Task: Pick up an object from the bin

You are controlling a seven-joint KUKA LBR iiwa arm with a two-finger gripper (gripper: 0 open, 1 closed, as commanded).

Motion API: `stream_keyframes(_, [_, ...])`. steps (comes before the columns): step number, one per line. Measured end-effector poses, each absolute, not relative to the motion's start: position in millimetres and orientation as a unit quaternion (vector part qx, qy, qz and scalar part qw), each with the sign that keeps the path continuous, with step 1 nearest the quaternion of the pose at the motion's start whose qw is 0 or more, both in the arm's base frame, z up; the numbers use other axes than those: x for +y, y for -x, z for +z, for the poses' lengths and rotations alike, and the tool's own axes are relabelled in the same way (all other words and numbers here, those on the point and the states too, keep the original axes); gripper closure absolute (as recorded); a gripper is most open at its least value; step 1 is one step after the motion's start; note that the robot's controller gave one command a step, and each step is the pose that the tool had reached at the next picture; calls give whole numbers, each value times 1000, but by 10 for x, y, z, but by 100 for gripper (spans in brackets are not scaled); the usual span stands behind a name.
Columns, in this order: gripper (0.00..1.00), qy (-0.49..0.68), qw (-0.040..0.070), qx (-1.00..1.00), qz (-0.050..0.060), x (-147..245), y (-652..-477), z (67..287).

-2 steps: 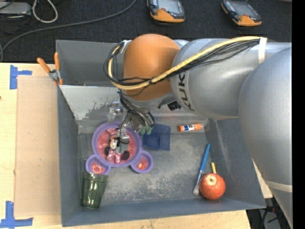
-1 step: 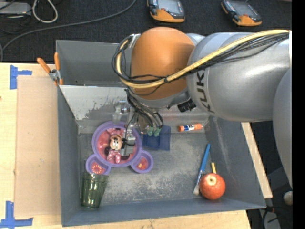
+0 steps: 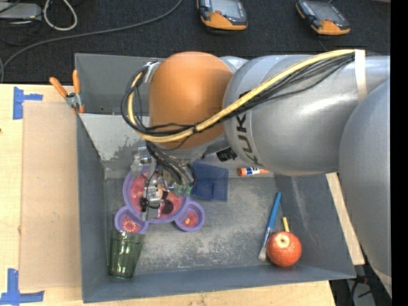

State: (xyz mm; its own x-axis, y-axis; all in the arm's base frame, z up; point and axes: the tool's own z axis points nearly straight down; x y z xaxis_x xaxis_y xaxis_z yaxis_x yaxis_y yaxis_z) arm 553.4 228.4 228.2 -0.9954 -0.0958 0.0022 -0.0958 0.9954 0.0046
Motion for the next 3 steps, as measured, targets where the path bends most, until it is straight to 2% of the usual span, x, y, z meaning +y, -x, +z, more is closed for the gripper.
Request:
stream_keyframes(1, [0, -64, -2, -998, -4, 2445, -5377, 1515])
stream_keyframes(2, [0, -38, -5, -999, -10, 2477, -5913, 854])
stream_keyframes(3, [0, -36, -21, -999, -15, 2505, -6288, 876])
